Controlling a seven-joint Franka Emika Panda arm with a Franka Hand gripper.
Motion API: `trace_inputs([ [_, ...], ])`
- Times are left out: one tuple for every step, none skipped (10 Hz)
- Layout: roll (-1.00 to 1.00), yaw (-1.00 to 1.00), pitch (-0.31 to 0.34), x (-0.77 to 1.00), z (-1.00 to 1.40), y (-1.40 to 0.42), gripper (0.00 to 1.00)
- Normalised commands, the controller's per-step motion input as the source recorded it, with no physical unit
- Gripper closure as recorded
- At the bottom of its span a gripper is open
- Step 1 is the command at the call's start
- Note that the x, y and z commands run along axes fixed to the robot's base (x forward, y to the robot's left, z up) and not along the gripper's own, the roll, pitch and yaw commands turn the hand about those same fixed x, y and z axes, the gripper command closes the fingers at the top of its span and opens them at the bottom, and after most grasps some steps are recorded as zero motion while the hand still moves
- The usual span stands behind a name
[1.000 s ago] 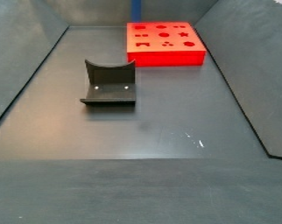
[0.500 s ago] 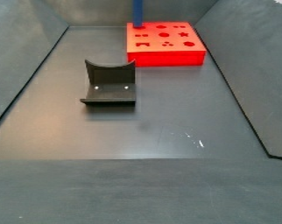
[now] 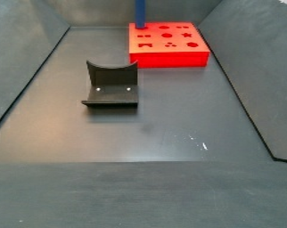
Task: Insert the rectangle object.
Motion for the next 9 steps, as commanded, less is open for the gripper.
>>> trace_inputs([
  [0.00, 0.01, 0.000, -0.04, -0.09, 0.00, 1.00],
  [-0.02, 0.00, -0.010, -0.03, -0.03, 0.00, 1.00],
  [-0.01, 0.00, 0.000, -0.07, -0.02, 0.00, 1.00],
  [-0.02, 0.00, -0.004, -0.20, 0.00, 0.05, 1.00],
  [-0.02, 0.00, -0.006, -0.21, 0.00, 0.05, 1.00],
  [0.00, -0.03, -0.004, -0.28, 0.00, 0.07, 1.00],
  [0.00, -0.05, -0.006, -0.23, 0.00, 0.01, 1.00],
  [-0.05, 0.00, -0.003, -0.01, 0.00, 0.00, 1.00],
  [-0.03, 0.00, -0.021, 0.00, -0.06, 0.00, 1.00],
])
